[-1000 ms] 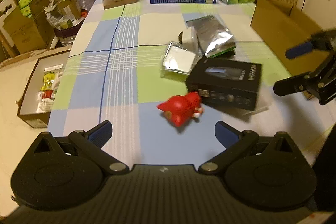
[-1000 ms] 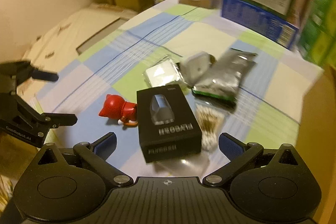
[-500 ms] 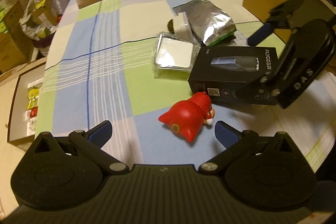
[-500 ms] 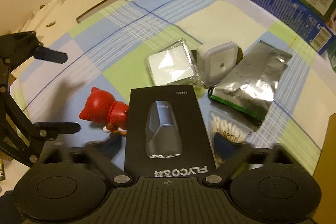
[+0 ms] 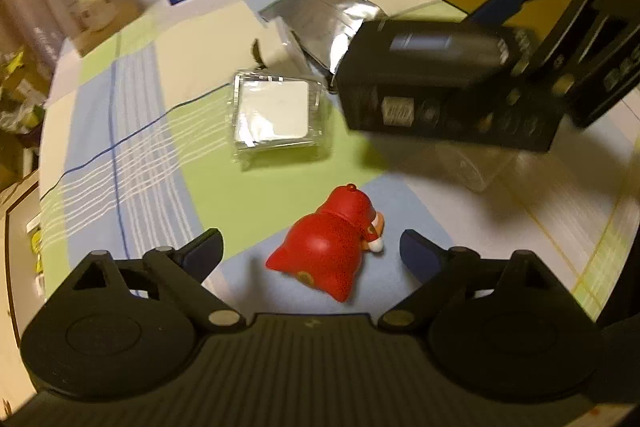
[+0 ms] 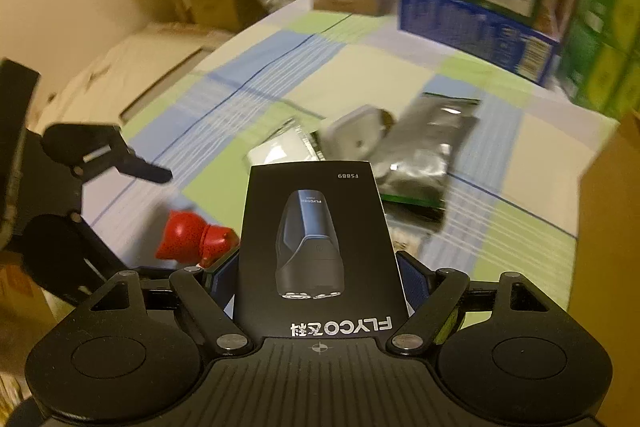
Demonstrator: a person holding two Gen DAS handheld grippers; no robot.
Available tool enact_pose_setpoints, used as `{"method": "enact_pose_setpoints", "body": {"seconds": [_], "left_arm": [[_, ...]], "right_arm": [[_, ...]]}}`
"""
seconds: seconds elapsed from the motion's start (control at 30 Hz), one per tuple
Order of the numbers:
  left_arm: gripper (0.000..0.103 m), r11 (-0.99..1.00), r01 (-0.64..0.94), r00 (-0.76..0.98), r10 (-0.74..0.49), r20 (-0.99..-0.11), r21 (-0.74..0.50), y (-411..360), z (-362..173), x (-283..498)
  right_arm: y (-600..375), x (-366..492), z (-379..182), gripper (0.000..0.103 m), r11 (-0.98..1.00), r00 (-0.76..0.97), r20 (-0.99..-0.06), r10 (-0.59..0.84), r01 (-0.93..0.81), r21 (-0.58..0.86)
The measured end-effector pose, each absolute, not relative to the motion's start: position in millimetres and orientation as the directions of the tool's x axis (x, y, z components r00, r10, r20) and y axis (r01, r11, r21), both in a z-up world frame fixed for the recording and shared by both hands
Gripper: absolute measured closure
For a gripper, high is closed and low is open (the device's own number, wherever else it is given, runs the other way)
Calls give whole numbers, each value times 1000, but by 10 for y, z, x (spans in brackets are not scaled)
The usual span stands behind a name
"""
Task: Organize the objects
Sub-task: 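Grasp the black FLYCO box with the right tool while the left tool approaches the red figurine, then grasp the red figurine with the left tool while the right tool lifts the box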
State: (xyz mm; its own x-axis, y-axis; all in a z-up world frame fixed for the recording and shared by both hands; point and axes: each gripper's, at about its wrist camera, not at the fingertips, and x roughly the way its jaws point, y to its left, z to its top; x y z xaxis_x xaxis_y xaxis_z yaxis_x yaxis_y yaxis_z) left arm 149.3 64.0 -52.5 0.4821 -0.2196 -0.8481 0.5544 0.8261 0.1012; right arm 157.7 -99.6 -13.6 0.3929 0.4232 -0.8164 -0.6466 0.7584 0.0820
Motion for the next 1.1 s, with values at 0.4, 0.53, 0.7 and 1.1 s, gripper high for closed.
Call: {"method": "enact_pose_setpoints", "body": {"seconds": [0.4,0.53,0.7,1.1], "left_arm": [[32,720,691,339,-242,-909,66,534,-657,1717],[43,713,699,304,-232,-924,51,536,-700,1756],[45,749,661,295,-226,-929,28,519,-692,1752],[50,880,471,321,-234,-917,-60,568,-645,1622]], "right_arm": [[-1290,1499,-16,26,822,472,-780,411,-562,94],[-1358,1495,-58,26,837,481,-777,406,-536,106],[-1411,1467,-76,26,850,488,-773,406,-513,123],[-1548,1403,6,26,871,509,-764,397,-473,137]]}}
